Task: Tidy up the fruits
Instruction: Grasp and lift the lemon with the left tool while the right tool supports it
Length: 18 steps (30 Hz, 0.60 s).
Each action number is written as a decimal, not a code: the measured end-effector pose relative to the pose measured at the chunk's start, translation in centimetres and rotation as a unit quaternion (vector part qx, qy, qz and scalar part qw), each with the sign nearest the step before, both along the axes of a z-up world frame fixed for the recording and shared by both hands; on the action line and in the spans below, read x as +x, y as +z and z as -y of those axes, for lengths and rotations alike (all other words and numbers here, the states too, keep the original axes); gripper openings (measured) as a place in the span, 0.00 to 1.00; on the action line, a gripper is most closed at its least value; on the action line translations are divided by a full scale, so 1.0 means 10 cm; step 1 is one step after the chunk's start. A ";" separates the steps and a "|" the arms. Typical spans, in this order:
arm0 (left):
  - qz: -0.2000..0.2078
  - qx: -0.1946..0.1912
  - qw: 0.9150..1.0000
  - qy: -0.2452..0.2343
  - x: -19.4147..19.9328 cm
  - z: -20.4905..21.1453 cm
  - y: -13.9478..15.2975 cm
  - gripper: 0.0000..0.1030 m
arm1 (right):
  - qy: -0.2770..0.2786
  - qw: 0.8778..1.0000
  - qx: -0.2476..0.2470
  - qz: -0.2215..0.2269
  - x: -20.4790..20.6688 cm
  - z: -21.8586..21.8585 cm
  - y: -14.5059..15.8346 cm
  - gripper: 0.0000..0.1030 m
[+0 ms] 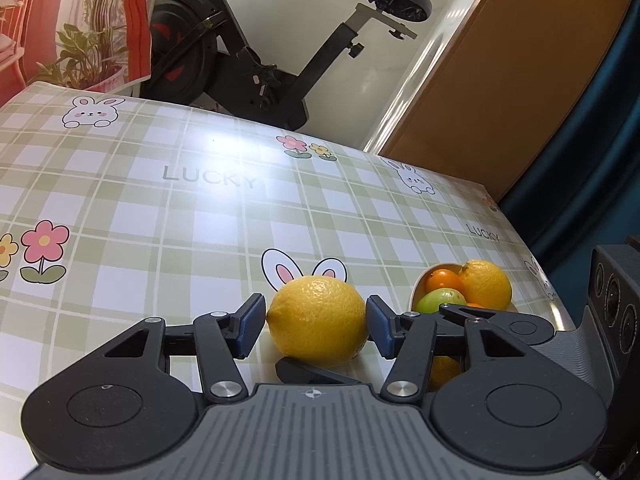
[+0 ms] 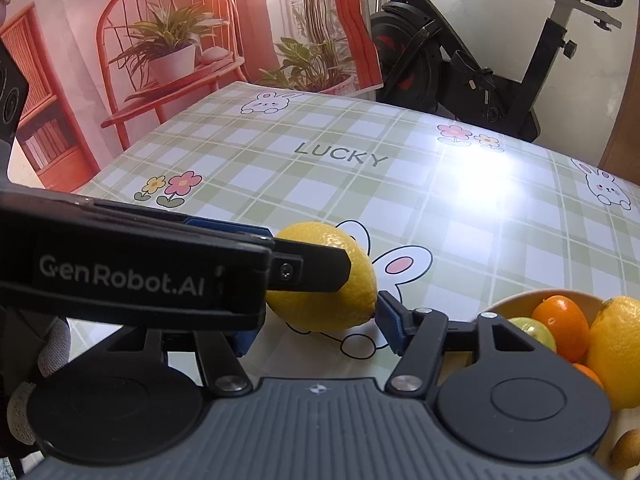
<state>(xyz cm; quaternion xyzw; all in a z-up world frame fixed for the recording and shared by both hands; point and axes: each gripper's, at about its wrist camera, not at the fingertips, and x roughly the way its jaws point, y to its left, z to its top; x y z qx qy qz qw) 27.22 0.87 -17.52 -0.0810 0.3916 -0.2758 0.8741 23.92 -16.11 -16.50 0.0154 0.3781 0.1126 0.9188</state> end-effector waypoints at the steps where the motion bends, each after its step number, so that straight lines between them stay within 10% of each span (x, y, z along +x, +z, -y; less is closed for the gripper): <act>1: 0.001 0.002 1.000 -0.001 -0.03 0.00 0.00 0.56 | -0.002 1.000 0.005 0.000 -0.03 0.01 0.00 0.61; 18: 0.063 0.008 0.998 0.008 -0.55 0.04 0.49 0.56 | 0.009 0.997 0.019 0.076 -0.57 -0.04 0.31 0.61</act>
